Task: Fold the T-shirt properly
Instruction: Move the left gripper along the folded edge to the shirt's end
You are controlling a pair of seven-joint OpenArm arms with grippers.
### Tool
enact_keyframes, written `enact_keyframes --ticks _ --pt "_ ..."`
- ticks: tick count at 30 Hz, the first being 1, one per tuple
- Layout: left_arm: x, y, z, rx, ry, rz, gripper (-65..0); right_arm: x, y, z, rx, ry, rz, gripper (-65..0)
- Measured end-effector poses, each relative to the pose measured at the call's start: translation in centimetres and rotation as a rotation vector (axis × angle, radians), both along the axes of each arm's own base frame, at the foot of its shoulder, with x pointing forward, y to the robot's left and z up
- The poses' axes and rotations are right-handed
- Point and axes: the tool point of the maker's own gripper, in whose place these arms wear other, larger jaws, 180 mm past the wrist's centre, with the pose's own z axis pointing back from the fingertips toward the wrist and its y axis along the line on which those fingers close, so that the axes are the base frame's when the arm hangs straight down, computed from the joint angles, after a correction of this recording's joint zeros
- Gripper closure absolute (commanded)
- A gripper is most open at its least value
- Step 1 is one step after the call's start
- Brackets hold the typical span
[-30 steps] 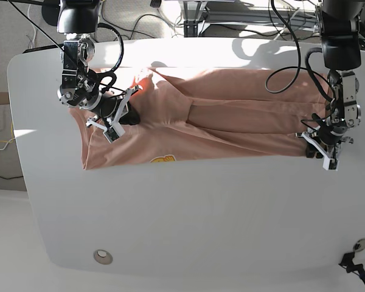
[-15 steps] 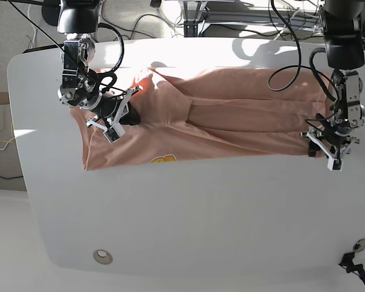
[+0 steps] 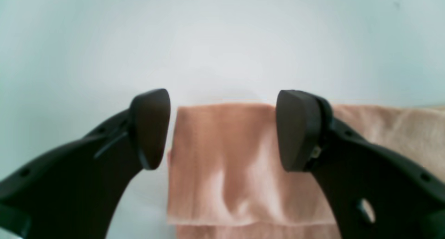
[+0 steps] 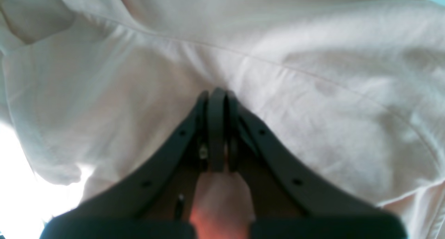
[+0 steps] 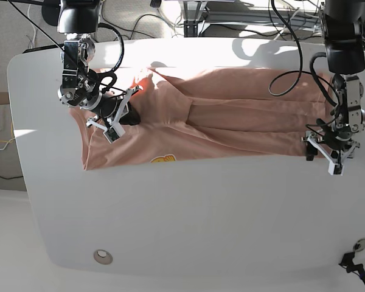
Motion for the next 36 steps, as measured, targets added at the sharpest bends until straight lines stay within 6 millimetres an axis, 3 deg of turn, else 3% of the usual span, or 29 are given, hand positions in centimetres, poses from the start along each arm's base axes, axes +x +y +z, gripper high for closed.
enact_keyframes --ticks 8,16,20,26,29,36 --pt "0.2 -0.6 -0.5 0.006 0.020 -0.022 -32.5 0.0 0.0 0.0 0.003 -0.008 -0.002 0.0" --pt "0.3 -1.3 -0.7 0.006 0.021 -0.043 -3.7 0.1 0.0 0.0 0.003 -0.009 -0.004 0.0" --pt "0.3 -1.4 -0.4 0.008 0.011 -0.046 -2.7 0.1 0.0 0.0 0.003 -0.009 -0.004 0.0" --pt "0.4 -0.8 4.6 0.037 -0.132 -0.042 -3.1 0.1 -0.1 0.0 0.004 -0.009 -0.006 0.0" --pt "-0.5 -1.0 6.3 0.052 -0.188 -0.048 -3.1 0.1 -0.1 0.0 0.004 -0.009 -0.006 0.0" --pt "-2.7 -0.9 6.9 0.083 -0.194 -0.062 -3.3 0.1 0.0 0.0 0.006 -0.009 -0.006 0.0"
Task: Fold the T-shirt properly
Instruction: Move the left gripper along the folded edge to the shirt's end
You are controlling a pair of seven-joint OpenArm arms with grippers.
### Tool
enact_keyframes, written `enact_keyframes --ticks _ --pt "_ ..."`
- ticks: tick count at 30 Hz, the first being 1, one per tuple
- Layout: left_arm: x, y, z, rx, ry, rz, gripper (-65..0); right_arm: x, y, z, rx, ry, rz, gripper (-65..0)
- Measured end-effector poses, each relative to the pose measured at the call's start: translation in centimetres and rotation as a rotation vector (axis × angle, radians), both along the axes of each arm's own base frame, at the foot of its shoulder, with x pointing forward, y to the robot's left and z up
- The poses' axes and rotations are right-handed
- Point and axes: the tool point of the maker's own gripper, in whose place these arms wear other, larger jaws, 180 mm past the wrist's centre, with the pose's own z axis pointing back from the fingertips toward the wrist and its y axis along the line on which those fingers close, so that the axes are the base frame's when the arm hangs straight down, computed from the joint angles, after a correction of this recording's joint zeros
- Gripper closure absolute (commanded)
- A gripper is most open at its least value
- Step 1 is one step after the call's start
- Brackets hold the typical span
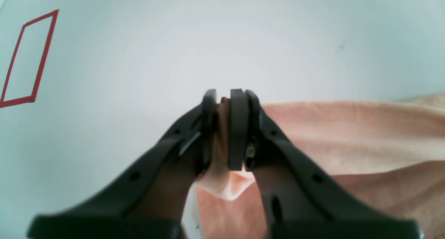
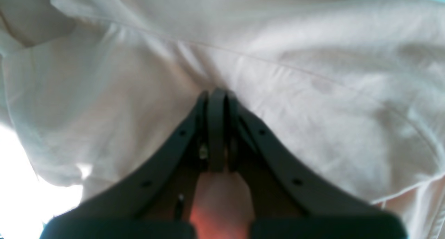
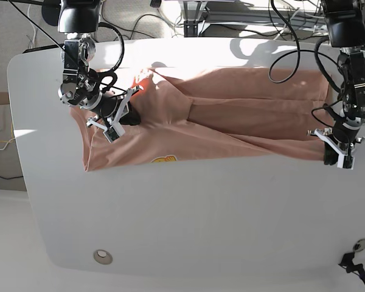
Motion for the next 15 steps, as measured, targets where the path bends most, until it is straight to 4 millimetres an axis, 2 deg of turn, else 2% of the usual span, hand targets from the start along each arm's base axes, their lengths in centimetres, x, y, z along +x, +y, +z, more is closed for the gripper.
enact_keyframes --ticks 4,8,11,13,15 --pt "-1.8 0.1 -0.4 0.041 0.028 -0.031 -2.9 0.0 0.1 0.0 -0.003 0.000 0.003 0.0" --pt "-3.0 -0.7 -0.7 0.046 0.040 -0.050 -3.3 0.0 0.1 0.0 -0.002 0.000 0.003 0.0" --pt "-4.6 -0.4 -1.8 0.066 0.081 -0.062 -3.9 0.0 0.0 0.0 -0.002 0.000 0.002 0.0" --pt "-5.3 -0.4 -2.6 0.076 0.116 -0.069 -11.7 0.0 0.0 0.0 -0.003 0.000 0.002 0.0" --pt "-5.8 -0.4 -3.2 0.119 0.145 -0.093 -26.5 0.0 0.0 0.0 -0.003 0.000 0.001 0.0"
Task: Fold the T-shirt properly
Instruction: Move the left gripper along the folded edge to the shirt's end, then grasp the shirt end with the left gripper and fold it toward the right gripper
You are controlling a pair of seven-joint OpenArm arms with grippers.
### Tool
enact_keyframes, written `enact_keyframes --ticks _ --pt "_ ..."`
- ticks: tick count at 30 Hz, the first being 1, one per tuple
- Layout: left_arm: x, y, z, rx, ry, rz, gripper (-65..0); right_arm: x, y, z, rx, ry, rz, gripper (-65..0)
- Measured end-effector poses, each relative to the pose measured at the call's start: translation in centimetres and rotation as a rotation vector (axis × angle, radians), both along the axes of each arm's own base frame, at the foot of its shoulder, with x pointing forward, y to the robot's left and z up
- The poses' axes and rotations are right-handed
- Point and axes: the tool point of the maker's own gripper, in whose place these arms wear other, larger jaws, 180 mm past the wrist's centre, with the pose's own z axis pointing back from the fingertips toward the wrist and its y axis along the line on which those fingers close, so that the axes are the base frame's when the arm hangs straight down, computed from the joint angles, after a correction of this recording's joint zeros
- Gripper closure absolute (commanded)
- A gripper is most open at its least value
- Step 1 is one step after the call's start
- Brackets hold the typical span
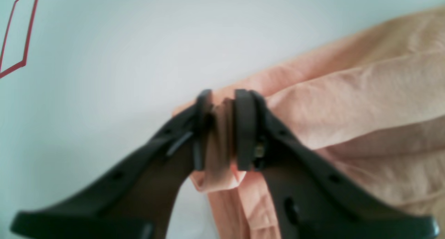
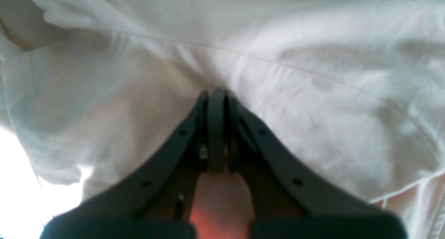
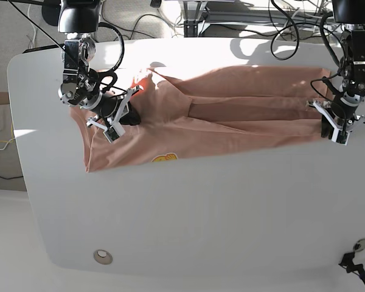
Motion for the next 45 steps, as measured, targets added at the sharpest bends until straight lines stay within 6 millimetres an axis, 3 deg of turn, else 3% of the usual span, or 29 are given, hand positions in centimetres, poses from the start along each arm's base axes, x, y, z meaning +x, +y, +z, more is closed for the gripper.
enact_keyframes --ticks 3,5,6,10,12,15,17,23,25,29,35,40,45 --pt "-0.9 0.7 -0.7 0.077 0.034 -0.017 -48.7 0.0 0.0 0.0 0.001 0.000 0.000 0.0" --pt "-0.9 1.1 -0.8 0.092 0.044 -0.013 -58.7 0.0 0.0 0.0 0.001 0.000 0.000 0.0" --pt "-0.9 1.1 -0.7 0.090 0.041 -0.012 -60.6 0.0 0.0 0.0 0.001 0.000 0.000 0.0" --pt "-0.7 2.0 0.2 0.104 0.024 -0.003 -60.9 0.0 0.0 0.0 0.001 0.000 0.000 0.0" --pt "-0.3 3.7 2.5 0.108 -0.033 0.049 -60.9 0.0 0.0 0.0 0.001 0.000 0.000 0.0" --pt "-0.1 4.9 4.9 -0.038 -0.124 0.141 -60.9 0.0 0.0 0.0 0.001 0.000 0.001 0.0" --pt "-1.5 5.0 3.5 -0.128 -0.034 0.178 -60.9 0.0 0.0 0.0 0.001 0.000 0.000 0.0" --pt "-4.3 1.3 1.8 -0.309 0.123 0.026 -60.9 0.0 0.0 0.0 0.000 0.001 0.000 0.0" --pt "-5.8 0.9 0.4 -0.307 0.200 0.013 -60.9 0.0 0.0 0.0 0.001 0.000 0.000 0.0" --pt "-6.2 1.4 0.2 -0.315 0.209 0.033 -60.9 0.0 0.0 0.0 0.001 0.000 0.000 0.0" --pt "-8.1 2.9 -2.6 -0.365 0.278 0.115 -60.9 0.0 0.0 0.0 0.001 0.000 0.000 0.0" --pt "-7.3 3.1 -3.1 -0.397 0.272 0.133 -60.9 0.0 0.1 0.0 0.001 0.000 0.002 0.0" --pt "-5.5 2.1 -4.0 -0.463 0.263 0.107 -60.9 0.0 0.1 0.0 0.001 0.000 0.002 0.0"
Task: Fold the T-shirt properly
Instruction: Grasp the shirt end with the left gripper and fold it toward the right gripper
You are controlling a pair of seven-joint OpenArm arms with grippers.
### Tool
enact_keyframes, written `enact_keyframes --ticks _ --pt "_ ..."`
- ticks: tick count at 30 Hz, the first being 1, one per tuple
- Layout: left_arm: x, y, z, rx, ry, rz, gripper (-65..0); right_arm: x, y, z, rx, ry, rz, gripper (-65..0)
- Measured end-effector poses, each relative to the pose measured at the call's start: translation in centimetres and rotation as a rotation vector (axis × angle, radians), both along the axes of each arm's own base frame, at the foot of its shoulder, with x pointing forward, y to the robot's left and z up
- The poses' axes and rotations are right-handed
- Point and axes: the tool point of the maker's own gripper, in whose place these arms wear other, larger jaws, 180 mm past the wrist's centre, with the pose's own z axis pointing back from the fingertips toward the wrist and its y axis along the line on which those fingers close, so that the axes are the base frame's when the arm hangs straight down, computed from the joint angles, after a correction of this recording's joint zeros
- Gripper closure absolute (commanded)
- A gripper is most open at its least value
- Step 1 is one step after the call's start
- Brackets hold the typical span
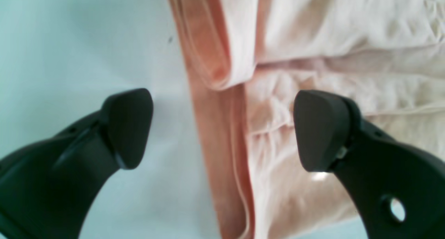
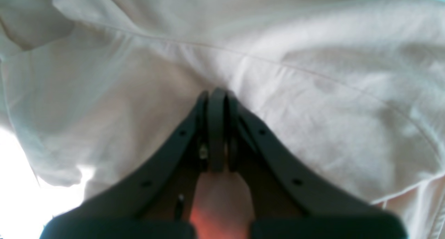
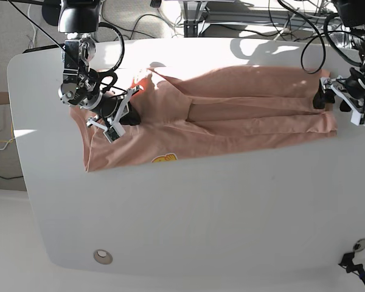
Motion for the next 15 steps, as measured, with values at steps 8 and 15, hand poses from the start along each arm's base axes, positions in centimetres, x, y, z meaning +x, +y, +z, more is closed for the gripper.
enact_keyframes --ticks 8,15 --pt "1.7 -4.0 -0.5 -0.070 -0.037 -0.063 -60.9 0.0 0.0 0.0 0.001 0.000 0.000 0.0" --pt "2.3 -6.8 -0.4 -0.102 -0.062 -0.127 -60.9 0.0 0.0 0.0 0.000 0.000 -0.001 0.0"
